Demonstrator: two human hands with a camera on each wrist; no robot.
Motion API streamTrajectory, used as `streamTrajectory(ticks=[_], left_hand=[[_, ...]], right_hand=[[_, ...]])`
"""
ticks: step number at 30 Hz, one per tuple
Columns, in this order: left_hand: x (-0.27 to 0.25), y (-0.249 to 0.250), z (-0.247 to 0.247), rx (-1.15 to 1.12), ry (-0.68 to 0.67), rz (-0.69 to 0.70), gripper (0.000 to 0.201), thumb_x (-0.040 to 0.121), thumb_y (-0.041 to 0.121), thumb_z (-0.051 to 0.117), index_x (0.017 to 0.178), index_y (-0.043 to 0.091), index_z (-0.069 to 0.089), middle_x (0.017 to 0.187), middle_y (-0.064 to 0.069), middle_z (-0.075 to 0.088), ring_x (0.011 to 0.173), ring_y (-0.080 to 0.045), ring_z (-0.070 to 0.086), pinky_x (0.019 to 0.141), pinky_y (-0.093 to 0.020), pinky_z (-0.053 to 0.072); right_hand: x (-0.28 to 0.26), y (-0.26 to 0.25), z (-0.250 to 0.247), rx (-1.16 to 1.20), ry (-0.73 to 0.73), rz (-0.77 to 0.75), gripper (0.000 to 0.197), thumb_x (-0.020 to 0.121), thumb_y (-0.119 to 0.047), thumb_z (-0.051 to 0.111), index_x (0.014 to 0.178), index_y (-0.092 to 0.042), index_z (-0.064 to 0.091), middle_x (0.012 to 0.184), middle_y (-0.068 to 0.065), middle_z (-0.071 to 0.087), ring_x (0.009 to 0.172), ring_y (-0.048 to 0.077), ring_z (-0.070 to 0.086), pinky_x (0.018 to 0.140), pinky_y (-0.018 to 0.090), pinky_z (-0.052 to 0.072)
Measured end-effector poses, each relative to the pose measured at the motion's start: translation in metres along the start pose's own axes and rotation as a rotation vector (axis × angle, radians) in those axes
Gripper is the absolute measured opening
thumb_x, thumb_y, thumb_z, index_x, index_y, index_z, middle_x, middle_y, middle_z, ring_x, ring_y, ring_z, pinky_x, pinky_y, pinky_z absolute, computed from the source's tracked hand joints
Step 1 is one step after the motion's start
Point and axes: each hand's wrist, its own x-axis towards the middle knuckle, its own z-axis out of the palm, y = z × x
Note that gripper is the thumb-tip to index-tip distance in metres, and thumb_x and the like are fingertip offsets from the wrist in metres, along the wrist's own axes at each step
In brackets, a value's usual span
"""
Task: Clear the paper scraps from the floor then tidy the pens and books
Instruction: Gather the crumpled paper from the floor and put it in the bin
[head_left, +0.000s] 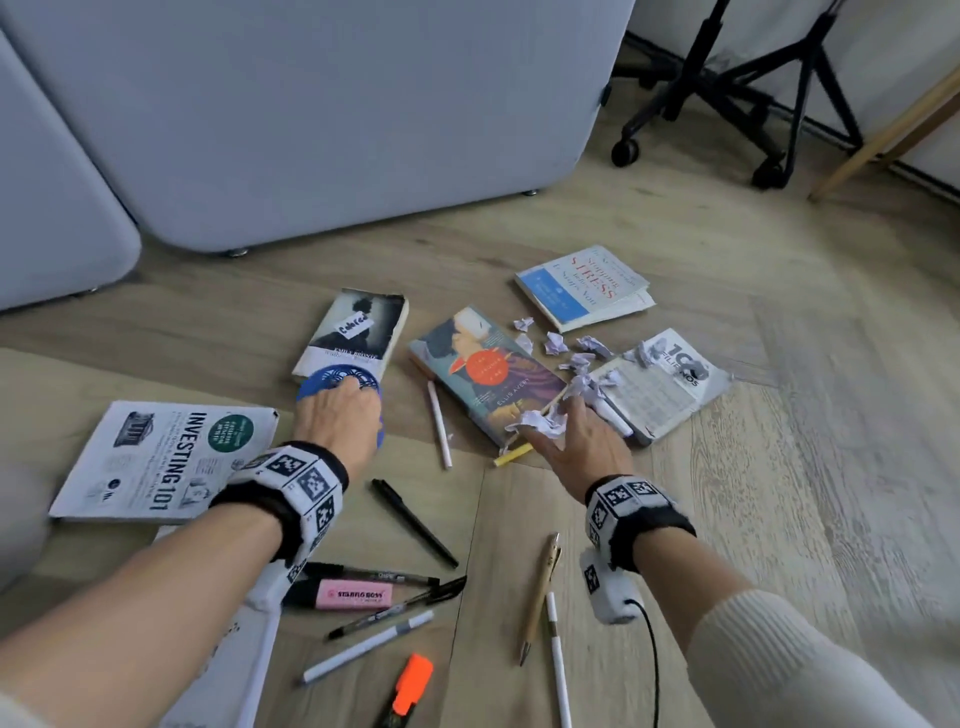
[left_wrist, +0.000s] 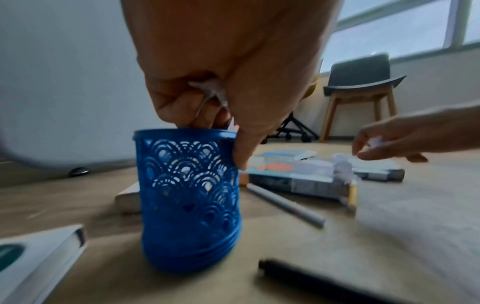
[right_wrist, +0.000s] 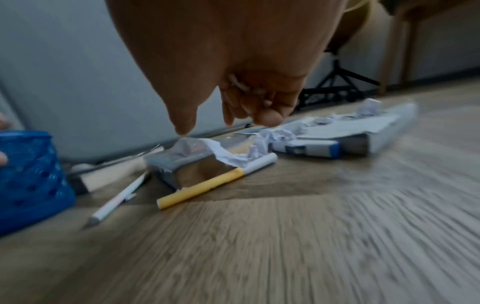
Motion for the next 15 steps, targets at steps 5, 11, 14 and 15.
streamTrajectory(ticks=[5, 11, 14, 15], left_hand=[[-0.015, 0.019, 0.002, -0.169, 0.286, -0.182, 0.055, 0.075, 0.044, 0.075, 0.102, 0.007, 0.044, 0.106, -0.015, 0.050, 0.085, -0.031, 0.059, 0.057, -0.036, 0.039], [0.005, 0.084, 0.037, -0.211, 0.120, 0.081, 0.040, 0.091, 0.038, 0.058, 0.118, 0.014, 0.040, 0.116, -0.008, 0.051, 0.099, -0.025, 0.060, 0.069, -0.034, 0.039], [0.028, 0.094, 0.063, -0.164, 0.022, 0.035, 0.026, 0.098, 0.024, 0.049, 0.120, 0.013, 0.041, 0.119, -0.010, 0.053, 0.099, -0.027, 0.063, 0.071, -0.036, 0.042], [0.033, 0.095, 0.070, -0.158, 0.009, 0.023, 0.023, 0.099, 0.022, 0.046, 0.119, 0.012, 0.041, 0.119, -0.010, 0.053, 0.099, -0.027, 0.063, 0.069, -0.035, 0.040]], right_hand=[[0.035, -0.005, 0.015, -0.252, -0.070, 0.129, 0.128, 0.053, -0.089, 0.053, 0.143, -0.003, 0.023, 0.129, 0.016, 0.044, 0.120, 0.032, 0.045, 0.097, 0.041, 0.043], [0.046, 0.000, 0.025, -0.056, -0.302, 0.051, 0.080, 0.079, -0.065, 0.059, 0.129, -0.004, 0.043, 0.126, 0.015, 0.047, 0.120, 0.031, 0.045, 0.099, 0.037, 0.037], [0.036, 0.001, 0.033, -0.064, -0.326, -0.113, 0.045, 0.093, -0.047, 0.050, 0.116, -0.008, 0.051, 0.111, 0.011, 0.051, 0.107, 0.027, 0.050, 0.089, 0.033, 0.039], [0.034, 0.003, 0.037, -0.098, -0.345, -0.164, 0.037, 0.096, -0.041, 0.049, 0.113, -0.009, 0.053, 0.109, 0.011, 0.052, 0.105, 0.027, 0.051, 0.087, 0.033, 0.039]])
